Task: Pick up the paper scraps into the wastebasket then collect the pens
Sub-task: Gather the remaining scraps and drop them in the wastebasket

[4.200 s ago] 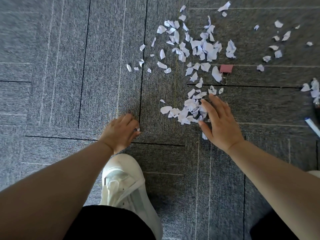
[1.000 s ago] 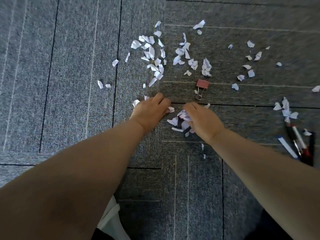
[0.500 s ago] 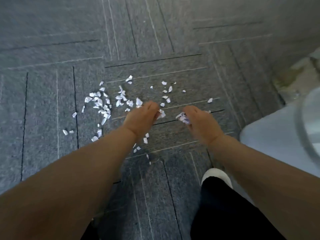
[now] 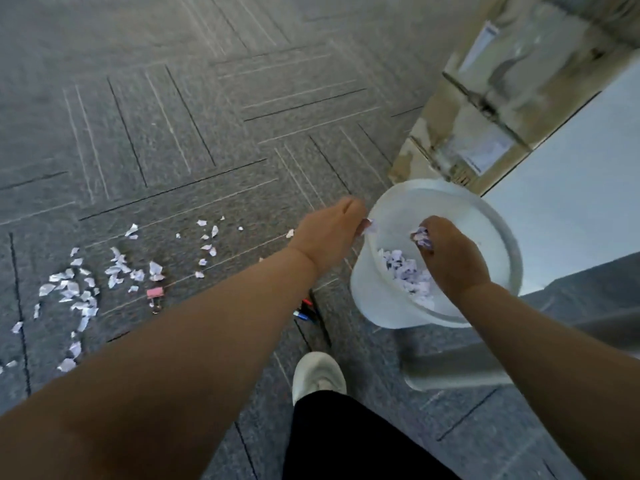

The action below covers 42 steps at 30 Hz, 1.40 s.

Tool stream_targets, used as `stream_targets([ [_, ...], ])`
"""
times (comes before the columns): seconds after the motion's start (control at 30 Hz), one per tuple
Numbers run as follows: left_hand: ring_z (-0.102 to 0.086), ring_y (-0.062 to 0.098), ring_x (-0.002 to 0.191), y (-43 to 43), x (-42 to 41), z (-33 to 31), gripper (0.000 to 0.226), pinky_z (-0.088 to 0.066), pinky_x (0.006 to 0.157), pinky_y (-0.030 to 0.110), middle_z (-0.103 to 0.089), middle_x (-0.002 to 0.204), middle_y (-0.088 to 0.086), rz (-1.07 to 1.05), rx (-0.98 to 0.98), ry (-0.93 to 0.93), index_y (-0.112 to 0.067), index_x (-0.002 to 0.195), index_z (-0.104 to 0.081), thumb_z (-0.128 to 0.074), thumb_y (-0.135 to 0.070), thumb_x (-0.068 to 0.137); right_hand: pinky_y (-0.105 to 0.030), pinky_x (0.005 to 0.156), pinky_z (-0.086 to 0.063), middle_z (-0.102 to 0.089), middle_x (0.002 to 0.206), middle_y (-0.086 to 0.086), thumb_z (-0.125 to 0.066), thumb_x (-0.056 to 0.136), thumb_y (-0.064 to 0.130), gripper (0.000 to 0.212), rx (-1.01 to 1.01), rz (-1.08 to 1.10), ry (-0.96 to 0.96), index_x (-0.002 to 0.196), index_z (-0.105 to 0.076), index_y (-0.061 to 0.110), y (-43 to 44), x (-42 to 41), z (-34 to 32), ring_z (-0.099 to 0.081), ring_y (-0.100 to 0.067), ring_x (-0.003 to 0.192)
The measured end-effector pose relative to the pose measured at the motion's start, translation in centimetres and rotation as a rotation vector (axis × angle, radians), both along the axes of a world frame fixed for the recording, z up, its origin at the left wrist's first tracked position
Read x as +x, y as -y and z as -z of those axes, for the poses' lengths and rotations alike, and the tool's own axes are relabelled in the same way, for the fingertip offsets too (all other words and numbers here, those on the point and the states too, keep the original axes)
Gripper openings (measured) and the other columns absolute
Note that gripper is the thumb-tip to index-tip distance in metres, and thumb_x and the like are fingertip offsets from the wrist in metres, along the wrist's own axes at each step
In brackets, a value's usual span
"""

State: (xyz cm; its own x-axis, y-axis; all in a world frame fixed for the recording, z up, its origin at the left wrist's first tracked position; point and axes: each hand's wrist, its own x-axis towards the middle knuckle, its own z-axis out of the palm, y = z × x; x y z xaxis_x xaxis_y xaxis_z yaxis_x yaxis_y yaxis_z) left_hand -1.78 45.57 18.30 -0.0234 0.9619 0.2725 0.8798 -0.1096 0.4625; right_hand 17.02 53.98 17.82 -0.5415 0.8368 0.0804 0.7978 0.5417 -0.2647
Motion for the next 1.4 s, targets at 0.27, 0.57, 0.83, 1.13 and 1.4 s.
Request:
stream_targets([
  [0.27, -0.053, 0.033, 0.101, -7.6, 8.6, -0.4, 0.030, -0.039, 0.070, 0.040, -0.053, 0.114, 0.014, 0.094, -0.215, -0.216, -0.004, 0.114, -0.050, -0.035, -0.024, 0.098, -0.044, 0.103, -0.036, -0.028, 0.149, -0.006, -0.069, 0.079, 0.037, 0.076, -0.199, 0.010, 0.269, 0.140, -0.026, 0.023, -2.3, 5.4, 0.5, -0.036, -0.030, 0.128],
  [0.57, 0.012, 0.019, 0.142, -7.6, 9.5, 2.0, 0.055, 0.009, 0.113, 0.048, 0.005, 0.156, 0.001, 0.271, -0.606, -0.533, -0.024, 0.147, -0.003, -0.019, -0.043, 0.098, -0.041, 0.091, -0.042, -0.054, 0.126, -0.012, -0.057, 0.089, 0.028, 0.059, -0.205, 0.019, 0.258, 0.139, -0.027, 0.018, -1.4, 7.2, -0.5, -0.047, -0.029, 0.116],
  [0.83, 0.014, 0.020, 0.142, -4.7, 8.3, 0.8, 0.061, 0.008, 0.113, 0.046, 0.017, 0.155, 0.004, 0.092, -0.590, -0.492, -0.023, 0.146, 0.007, -0.016, -0.050, 0.096, -0.043, 0.107, -0.027, -0.014, 0.154, -0.004, -0.049, 0.090, 0.042, 0.062, -0.095, -0.079, 0.400, 0.143, -0.021, 0.026, -0.5, 6.2, -0.4, -0.024, -0.029, 0.132],
  [1.13, 0.011, 0.024, 0.142, 2.2, 4.9, -2.8, 0.063, 0.008, 0.113, 0.047, 0.009, 0.156, 0.005, -0.153, -0.472, -0.402, -0.021, 0.146, 0.007, -0.025, -0.044, 0.097, -0.043, 0.110, -0.019, -0.010, 0.155, -0.006, -0.046, 0.092, 0.040, 0.065, -0.123, -0.160, 0.306, 0.145, -0.015, 0.021, 3.5, 1.5, -2.8, -0.015, -0.031, 0.138],
  [1.4, 0.009, 0.022, 0.143, 14.4, -5.4, -6.3, 0.064, 0.006, 0.114, 0.045, 0.007, 0.156, 0.006, -0.398, -0.556, -0.381, -0.017, 0.146, 0.006, -0.024, -0.045, 0.097, -0.044, 0.105, -0.026, -0.026, 0.150, -0.013, -0.051, 0.091, 0.033, 0.061, -0.095, -0.361, 0.246, 0.143, -0.022, 0.017, 8.9, -7.0, -8.0, -0.027, -0.032, 0.133],
])
